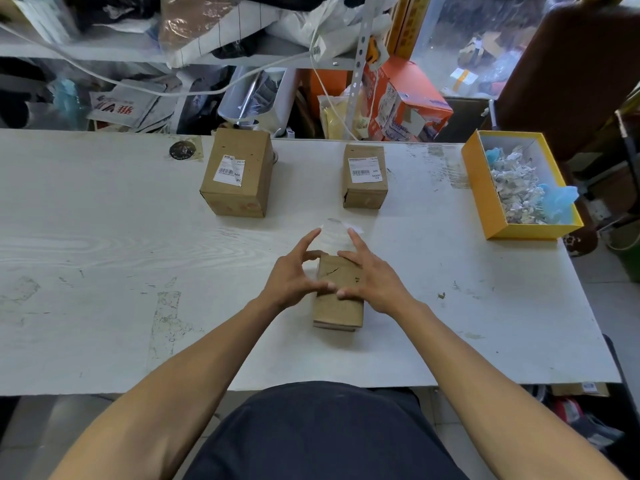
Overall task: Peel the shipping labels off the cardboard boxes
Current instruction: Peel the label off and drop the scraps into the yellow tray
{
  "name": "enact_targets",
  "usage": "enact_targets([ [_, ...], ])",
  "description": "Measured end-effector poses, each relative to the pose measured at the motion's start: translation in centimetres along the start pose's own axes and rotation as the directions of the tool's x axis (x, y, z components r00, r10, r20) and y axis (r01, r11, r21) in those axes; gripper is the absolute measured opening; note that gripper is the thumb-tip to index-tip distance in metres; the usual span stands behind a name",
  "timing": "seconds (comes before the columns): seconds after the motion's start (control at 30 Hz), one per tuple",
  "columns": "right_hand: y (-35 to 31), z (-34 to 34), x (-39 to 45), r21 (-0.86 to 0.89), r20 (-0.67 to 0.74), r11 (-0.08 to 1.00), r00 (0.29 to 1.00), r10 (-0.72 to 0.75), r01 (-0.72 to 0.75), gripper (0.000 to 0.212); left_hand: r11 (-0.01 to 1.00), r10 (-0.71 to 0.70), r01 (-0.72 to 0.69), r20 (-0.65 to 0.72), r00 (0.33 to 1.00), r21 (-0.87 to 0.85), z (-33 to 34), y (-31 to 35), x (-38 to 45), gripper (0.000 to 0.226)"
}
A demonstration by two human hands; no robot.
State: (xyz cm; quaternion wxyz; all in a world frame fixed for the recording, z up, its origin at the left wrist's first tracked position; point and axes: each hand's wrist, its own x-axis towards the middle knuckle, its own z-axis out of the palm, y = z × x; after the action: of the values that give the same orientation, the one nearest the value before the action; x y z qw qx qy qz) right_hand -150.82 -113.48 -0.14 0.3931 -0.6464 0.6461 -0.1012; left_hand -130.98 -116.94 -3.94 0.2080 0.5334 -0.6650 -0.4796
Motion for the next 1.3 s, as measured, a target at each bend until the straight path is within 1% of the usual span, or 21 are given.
enact_targets([
  [0.1, 0.1, -0.5, 0.5, 0.071, -0.017, 0.997, 1.000, 0.020, -0.019, 0.114, 0.995, -0.053, 0.043, -0.110, 0.992, -0.092, 0.4, 0.5, 0.6, 0.097],
  [0.17, 0.0, -0.5, 0.8, 0.068, -0.035, 0.998, 0.999, 0.015, -0.012, 0.110, 0.995, -0.049, 0.037, -0.136, 0.989, -0.093, 0.6, 0.8, 0.6, 0.088],
  [0.2, -0.1, -0.4, 0.8, 0.055, -0.039, 0.999, 0.999, 0.004, -0.002, 0.111, 0.995, -0.041, 0.029, -0.132, 0.990, -0.091, 0.6, 0.8, 0.4, 0.086],
  [0.27, -0.3, -0.1, 0.7, 0.030, -0.056, 0.999, 0.998, -0.012, 0.014, 0.122, 0.995, -0.025, 0.017, -0.079, 0.997, -0.098, 0.1, 0.4, 0.0, 0.094],
  [0.37, -0.5, 0.5, 0.5, 0.020, -0.095, 0.999, 0.995, -0.023, 0.025, 0.135, 0.998, -0.009, 0.014, 0.086, 0.996, -0.059, -1.0, -0.1, -0.8, 0.115],
  [0.43, -0.5, 0.9, 0.8, 0.071, -0.103, 0.997, 0.995, -0.005, 0.012, 0.134, 0.999, -0.006, 0.012, 0.180, 0.984, -0.030, -1.4, -0.1, -1.1, 0.124],
  [0.5, -0.5, 1.4, 1.1, 0.154, -0.096, 0.988, 0.995, 0.039, -0.023, 0.130, 0.999, -0.001, 0.009, 0.221, 0.975, -0.035, -1.2, 0.0, -1.0, 0.128],
  [0.57, -0.6, 1.8, 1.6, 0.202, -0.102, 0.977, 0.991, 0.086, -0.064, 0.128, 0.999, -0.001, 0.009, 0.225, 0.974, -0.036, -1.0, 0.2, -0.8, 0.129],
  [0.63, -0.7, 2.1, 1.9, 0.240, -0.134, 0.965, 0.982, 0.136, -0.101, 0.120, 0.999, -0.005, 0.014, 0.226, 0.974, -0.038, -0.9, 0.3, -0.5, 0.129],
  [0.7, -0.8, 2.0, 2.2, 0.301, -0.172, 0.946, 0.969, 0.178, -0.120, 0.104, 0.999, -0.012, 0.022, 0.229, 0.973, -0.042, -0.9, 0.1, -0.4, 0.129],
  [0.77, -0.7, 1.8, 2.6, 0.296, -0.209, 0.949, 0.962, 0.175, -0.108, 0.087, 0.999, -0.019, 0.030, 0.228, 0.973, -0.043, -0.9, 0.0, -0.4, 0.129],
  [0.8, -0.7, 1.6, 2.6, 0.285, -0.212, 0.953, 0.963, 0.164, -0.100, 0.084, 0.999, -0.020, 0.031, 0.230, 0.973, -0.042, -0.9, 0.0, -0.4, 0.128],
  [0.83, -0.7, 1.5, 2.7, 0.277, -0.193, 0.956, 0.969, 0.154, -0.097, 0.085, 0.999, -0.021, 0.031, 0.233, 0.972, -0.041, -0.9, 0.0, -0.3, 0.128],
  [0.93, -0.8, 1.2, 2.5, 0.197, -0.089, 0.976, 0.990, 0.107, -0.088, 0.107, 0.999, -0.014, 0.026, 0.243, 0.970, -0.043, -0.9, -0.1, -0.2, 0.129],
  [0.97, -0.8, 1.1, 2.4, 0.180, -0.094, 0.980, 0.991, 0.100, -0.082, 0.108, 0.999, -0.016, 0.027, 0.247, 0.969, -0.043, -1.0, -0.1, -0.1, 0.129],
  [1.07, -0.8, 0.8, 2.9, 0.228, -0.182, 0.971, 0.976, 0.120, -0.077, 0.085, 0.999, -0.019, 0.030, 0.250, 0.968, -0.040, -1.0, -0.1, -0.2, 0.129],
  [1.1, -0.9, 0.7, 3.0, 0.224, -0.181, 0.972, 0.976, 0.119, -0.077, 0.083, 0.999, -0.021, 0.031, 0.248, 0.969, -0.039, -1.0, -0.1, -0.2, 0.129],
  [1.13, -1.0, 0.7, 3.1, 0.210, -0.156, 0.975, 0.981, 0.113, -0.079, 0.088, 0.999, -0.021, 0.031, 0.247, 0.969, -0.040, -1.0, -0.2, -0.2, 0.129],
  [1.2, -1.3, 0.9, 3.0, 0.155, -0.094, 0.985, 0.992, 0.089, -0.073, 0.104, 0.999, -0.017, 0.028, 0.247, 0.969, -0.041, -1.0, -0.3, -0.2, 0.129],
  [1.23, -1.4, 1.0, 2.8, 0.145, -0.092, 0.987, 0.992, 0.088, -0.074, 0.105, 0.999, -0.017, 0.028, 0.246, 0.969, -0.040, -1.0, -0.3, -0.2, 0.129],
  [1.3, -1.1, 0.8, 3.0, 0.209, -0.155, 0.973, 0.980, 0.127, -0.094, 0.089, 0.999, -0.026, 0.036, 0.245, 0.969, -0.038, -1.0, -0.2, -0.2, 0.128],
])
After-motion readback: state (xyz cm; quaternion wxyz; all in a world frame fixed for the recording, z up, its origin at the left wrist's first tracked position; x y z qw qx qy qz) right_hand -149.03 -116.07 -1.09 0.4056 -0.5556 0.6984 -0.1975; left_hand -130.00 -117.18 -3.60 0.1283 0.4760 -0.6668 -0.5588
